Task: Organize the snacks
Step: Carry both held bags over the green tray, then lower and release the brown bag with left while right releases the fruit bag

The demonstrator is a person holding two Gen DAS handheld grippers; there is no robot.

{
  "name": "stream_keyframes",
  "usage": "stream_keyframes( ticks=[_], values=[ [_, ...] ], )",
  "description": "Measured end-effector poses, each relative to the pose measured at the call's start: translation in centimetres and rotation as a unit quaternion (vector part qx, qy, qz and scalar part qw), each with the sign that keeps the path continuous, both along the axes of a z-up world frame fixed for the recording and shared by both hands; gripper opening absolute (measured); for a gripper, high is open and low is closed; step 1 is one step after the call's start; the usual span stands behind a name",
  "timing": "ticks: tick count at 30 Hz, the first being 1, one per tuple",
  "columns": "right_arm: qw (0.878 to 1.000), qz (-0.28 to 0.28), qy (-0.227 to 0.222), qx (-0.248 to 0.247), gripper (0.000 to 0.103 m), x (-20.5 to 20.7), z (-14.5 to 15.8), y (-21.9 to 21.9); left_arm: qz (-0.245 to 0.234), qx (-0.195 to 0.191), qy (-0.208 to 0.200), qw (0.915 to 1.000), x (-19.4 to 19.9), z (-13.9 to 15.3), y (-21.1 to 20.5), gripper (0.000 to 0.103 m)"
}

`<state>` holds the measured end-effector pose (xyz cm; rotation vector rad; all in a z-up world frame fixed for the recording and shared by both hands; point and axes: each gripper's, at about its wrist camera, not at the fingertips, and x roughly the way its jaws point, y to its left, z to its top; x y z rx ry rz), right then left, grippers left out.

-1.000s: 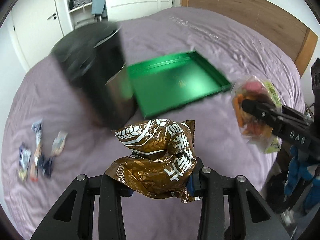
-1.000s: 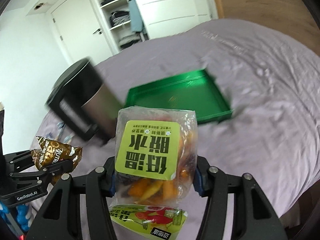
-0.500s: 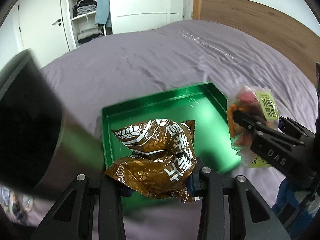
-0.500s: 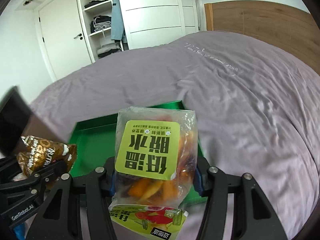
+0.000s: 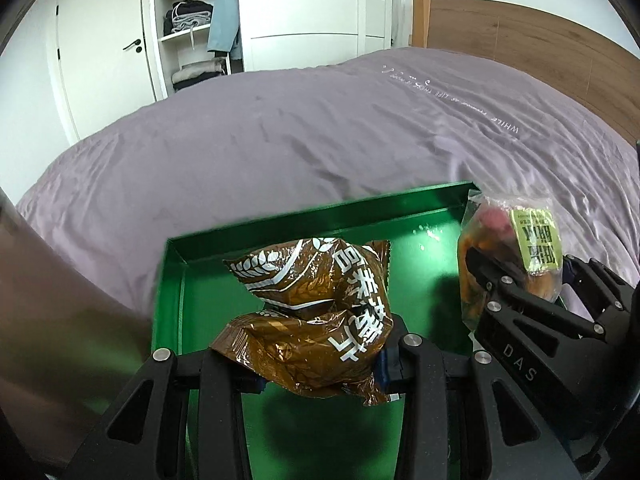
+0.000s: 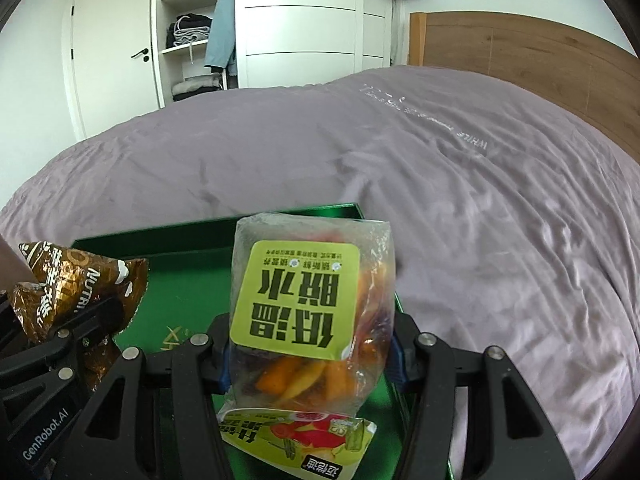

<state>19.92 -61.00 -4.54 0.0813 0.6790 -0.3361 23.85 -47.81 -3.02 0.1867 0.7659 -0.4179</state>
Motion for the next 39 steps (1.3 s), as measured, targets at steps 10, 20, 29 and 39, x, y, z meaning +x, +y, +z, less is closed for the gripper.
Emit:
stream_keyframes(
  ticks=[10,20,29,39],
  values=[
    [0.999,-0.005,-0.003,-0.053,0.061,0.0,-0.7,1.3,-0.002,-0.002,0.023,0.9997,-0.1,-2.8,-0.4,0.033],
    [0.992,-0.019,-0.004,-0.121,0.062,-0.2,-1.0,3.0,0.015,-0.018,-0.01,0.9997,-1.1,-3.0,-0.1,0.034],
    [0.991,-0.021,-0.006,-0.13,0.063,-0.3,-1.0,3.1,0.017,-0.02,-0.025,0.9993,-1.5,-3.0,-0.1,0.034],
    [0.991,-0.022,-0.006,-0.133,0.064,-0.3,-1.0,3.1,0.017,-0.027,-0.031,0.999,-1.9,-3.0,0.2,0.034]
  ],
)
